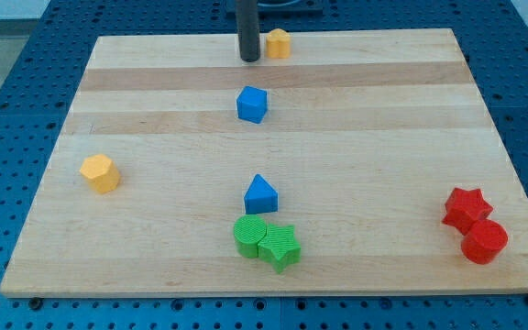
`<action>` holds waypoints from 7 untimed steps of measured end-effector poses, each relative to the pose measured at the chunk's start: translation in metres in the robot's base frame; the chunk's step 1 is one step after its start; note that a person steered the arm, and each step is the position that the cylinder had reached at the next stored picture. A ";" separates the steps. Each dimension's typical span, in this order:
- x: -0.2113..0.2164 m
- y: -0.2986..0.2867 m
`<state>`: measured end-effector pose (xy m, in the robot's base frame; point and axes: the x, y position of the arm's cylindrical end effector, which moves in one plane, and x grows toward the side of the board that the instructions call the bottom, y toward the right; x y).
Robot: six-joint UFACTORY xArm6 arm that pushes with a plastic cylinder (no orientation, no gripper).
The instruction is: Place the heart to the top center
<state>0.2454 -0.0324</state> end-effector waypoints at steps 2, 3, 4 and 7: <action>-0.004 -0.019; -0.018 -0.013; -0.026 -0.007; -0.023 0.028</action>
<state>0.2228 -0.0049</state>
